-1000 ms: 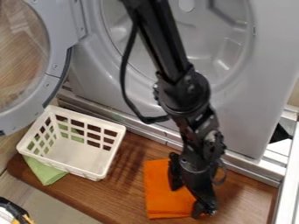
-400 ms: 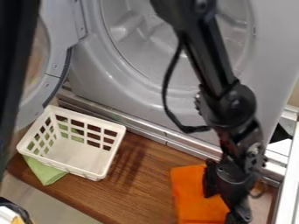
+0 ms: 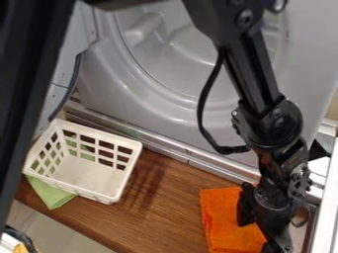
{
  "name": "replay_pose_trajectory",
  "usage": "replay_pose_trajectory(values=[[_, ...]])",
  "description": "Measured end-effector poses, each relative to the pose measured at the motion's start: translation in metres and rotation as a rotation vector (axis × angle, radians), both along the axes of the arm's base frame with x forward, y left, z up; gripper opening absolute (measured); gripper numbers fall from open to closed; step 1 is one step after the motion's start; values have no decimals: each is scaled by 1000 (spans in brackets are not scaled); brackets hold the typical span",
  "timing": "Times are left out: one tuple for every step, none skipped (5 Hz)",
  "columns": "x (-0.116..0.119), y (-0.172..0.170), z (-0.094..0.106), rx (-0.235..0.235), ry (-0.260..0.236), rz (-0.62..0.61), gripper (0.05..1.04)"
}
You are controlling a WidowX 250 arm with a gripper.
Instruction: Move the orange towel to the right of the table
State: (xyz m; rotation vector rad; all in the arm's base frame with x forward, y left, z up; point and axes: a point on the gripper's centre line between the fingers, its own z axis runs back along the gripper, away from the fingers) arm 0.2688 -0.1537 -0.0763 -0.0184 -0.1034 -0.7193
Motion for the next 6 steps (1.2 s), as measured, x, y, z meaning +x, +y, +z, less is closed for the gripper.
replay_pose_trajectory(values=[[-9,8,2,23,8,14,995],[-4,10,15,27,-30,19,1000],[-3,7,41,39,-84,1,1000],[1,3,63,16,-133,-16,1000],[0,-4,81,-7,-162,-37,1000],[-3,-7,89,-14,-164,-47,1000]])
